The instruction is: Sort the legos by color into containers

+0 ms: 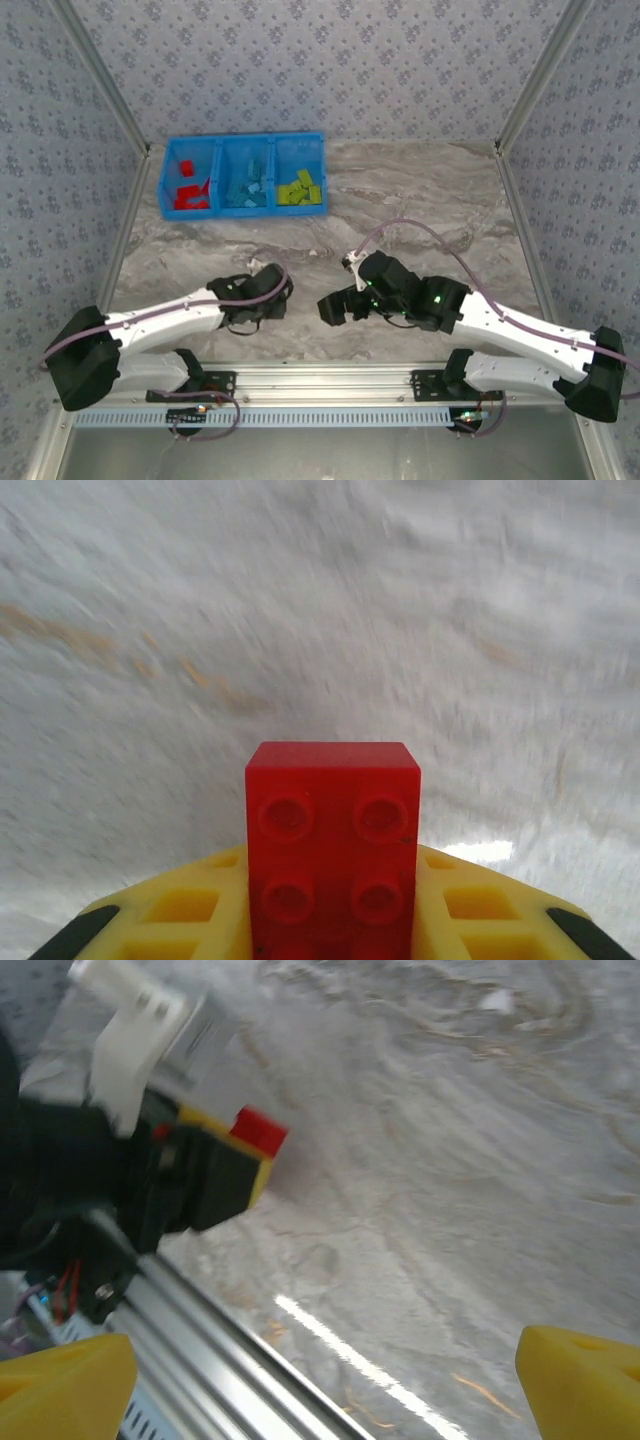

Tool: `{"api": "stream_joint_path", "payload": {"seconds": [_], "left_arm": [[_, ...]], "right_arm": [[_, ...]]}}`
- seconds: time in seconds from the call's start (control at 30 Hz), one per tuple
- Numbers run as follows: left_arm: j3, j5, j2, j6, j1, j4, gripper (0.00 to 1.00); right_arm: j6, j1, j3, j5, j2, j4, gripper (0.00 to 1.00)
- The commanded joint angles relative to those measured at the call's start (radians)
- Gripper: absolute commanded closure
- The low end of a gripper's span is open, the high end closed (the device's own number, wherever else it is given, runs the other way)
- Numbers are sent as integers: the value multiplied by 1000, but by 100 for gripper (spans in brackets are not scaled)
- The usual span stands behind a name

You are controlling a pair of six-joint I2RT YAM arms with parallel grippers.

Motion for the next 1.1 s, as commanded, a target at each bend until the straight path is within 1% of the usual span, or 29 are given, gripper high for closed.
{"api": "stream_joint_path", "payload": {"seconds": [0.0, 0.13, 0.2, 0.27, 0.3, 0.37, 0.47, 0.6, 0.73, 0.8, 0.83, 0.87, 0.97, 1.03, 1.07], "left_arm": [[108, 20, -18, 96, 109, 27, 82], [231, 23, 28, 185, 299, 32, 81], [288, 14, 53, 210, 388, 37, 81], [346, 44, 81, 229, 482, 57, 81], [380, 52, 101, 240, 525, 65, 81], [460, 25, 143, 256, 597, 59, 82], [567, 11, 224, 280, 701, 87, 82], [785, 24, 419, 288, 825, 52, 82], [1023, 65, 659, 262, 913, -1, 82], [1120, 81, 757, 253, 940, -21, 82], [1169, 84, 804, 256, 950, -29, 80], [1212, 76, 846, 267, 955, -37, 77], [1332, 69, 951, 284, 972, -79, 75], [1401, 69, 1003, 295, 979, -123, 74], [1419, 70, 1016, 304, 980, -132, 72]], "right_arm": [[-49, 19, 37, -26, 27, 90, 0], [-62, 17, 63, 134, 22, 117, 0], [-73, 8, 62, 186, 6, 146, 0], [-77, -5, 56, 216, -9, 164, 0], [-77, -16, 51, 222, -14, 168, 0], [-78, -37, 43, 219, -22, 166, 0], [-79, -89, 37, 177, -26, 156, 0], [-71, -149, 7, 109, -26, 188, 0], [-78, -200, 5, 44, -3, 175, 0], [-88, -212, 11, 20, 0, 155, 0], [-100, -217, 13, 8, -1, 149, 0], [-108, -224, 13, -1, -3, 143, 0], [-113, -246, 19, -28, -4, 125, 0], [-113, -259, 21, -40, -6, 118, 0], [-112, -261, 20, -41, -9, 117, 0]]}}
